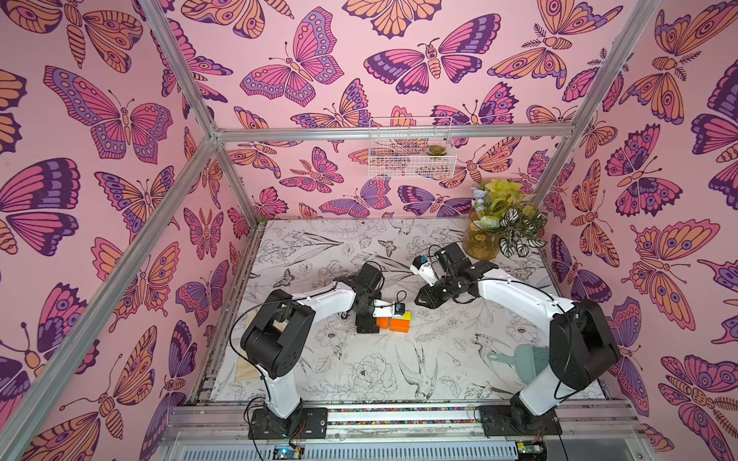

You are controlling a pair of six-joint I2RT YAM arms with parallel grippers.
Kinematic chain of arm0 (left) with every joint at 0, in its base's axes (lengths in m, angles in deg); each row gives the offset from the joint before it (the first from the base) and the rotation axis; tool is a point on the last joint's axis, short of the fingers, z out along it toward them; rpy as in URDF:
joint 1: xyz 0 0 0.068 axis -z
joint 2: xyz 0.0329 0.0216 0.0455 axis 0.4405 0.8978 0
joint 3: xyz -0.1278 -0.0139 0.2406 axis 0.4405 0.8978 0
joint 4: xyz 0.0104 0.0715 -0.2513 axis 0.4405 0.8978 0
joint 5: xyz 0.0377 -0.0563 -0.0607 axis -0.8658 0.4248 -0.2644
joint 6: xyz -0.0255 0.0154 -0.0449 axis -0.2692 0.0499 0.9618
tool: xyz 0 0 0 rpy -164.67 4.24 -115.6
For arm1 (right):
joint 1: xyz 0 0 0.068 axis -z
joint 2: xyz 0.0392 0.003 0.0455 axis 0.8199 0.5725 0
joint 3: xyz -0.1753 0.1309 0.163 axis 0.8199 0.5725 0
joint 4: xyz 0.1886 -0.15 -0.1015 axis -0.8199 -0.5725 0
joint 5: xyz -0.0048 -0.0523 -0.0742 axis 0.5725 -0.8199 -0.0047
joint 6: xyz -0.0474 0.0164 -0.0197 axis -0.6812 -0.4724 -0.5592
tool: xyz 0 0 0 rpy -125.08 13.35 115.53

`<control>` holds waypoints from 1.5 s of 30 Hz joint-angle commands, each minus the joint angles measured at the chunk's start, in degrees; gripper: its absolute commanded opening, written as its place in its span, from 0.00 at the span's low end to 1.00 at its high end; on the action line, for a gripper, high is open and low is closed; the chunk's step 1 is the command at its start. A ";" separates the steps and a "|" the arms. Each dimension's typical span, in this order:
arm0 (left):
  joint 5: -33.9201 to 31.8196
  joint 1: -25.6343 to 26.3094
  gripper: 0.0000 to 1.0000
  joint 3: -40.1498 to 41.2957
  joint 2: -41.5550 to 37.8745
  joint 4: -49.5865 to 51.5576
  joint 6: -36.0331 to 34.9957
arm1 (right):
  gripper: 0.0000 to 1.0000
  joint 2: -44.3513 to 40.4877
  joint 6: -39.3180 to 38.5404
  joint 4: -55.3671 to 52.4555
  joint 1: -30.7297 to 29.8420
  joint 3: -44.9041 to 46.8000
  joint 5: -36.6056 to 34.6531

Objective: Assemble a piece of candy with building blocks
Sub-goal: Assemble the building blocks at the center of the board.

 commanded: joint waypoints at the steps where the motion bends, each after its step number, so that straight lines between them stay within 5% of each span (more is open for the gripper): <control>1: 0.32 0.23 1.00 0.45 1.04 3.31 -0.91 | 0.30 -0.60 -1.05 -1.70 -0.28 0.41 0.65; 8: 1.98 -1.55 1.00 0.23 -7.23 0.55 3.38 | 0.31 -1.07 -1.55 -1.47 -0.28 -0.66 -0.62; 16: 6.14 -5.91 1.00 9.05 -32.08 -24.21 23.94 | 0.38 -3.23 -11.02 4.01 -4.68 -0.71 -4.81; 19: 3.45 -6.77 1.00 16.23 -41.42 -38.67 36.95 | 0.60 -6.24 -14.65 12.88 -5.37 3.89 0.00; 21: -4.83 -7.17 1.00 19.50 -45.89 -44.60 48.95 | 0.75 -6.16 -15.11 17.27 -5.30 5.20 2.67; 24: -3.39 -8.61 1.00 21.47 -50.84 -43.10 56.33 | 0.81 -4.05 -16.27 15.18 -5.37 2.51 5.05; 26: -0.15 -8.62 1.00 23.17 -52.86 -43.30 59.07 | 0.93 0.08 -19.20 10.38 -5.36 0.03 6.52; 30: -6.42 -9.33 1.00 21.18 -53.42 -33.60 68.16 | 0.94 1.39 -25.79 8.97 -5.81 1.85 5.58; 33: -5.16 -10.07 1.00 20.25 -52.64 -27.33 69.91 | 0.94 -0.30 -30.89 9.85 -5.90 5.02 3.94; 45: -5.15 -10.12 1.00 29.26 -57.05 -30.81 74.17 | 0.93 0.62 -33.68 16.80 -6.91 10.49 2.34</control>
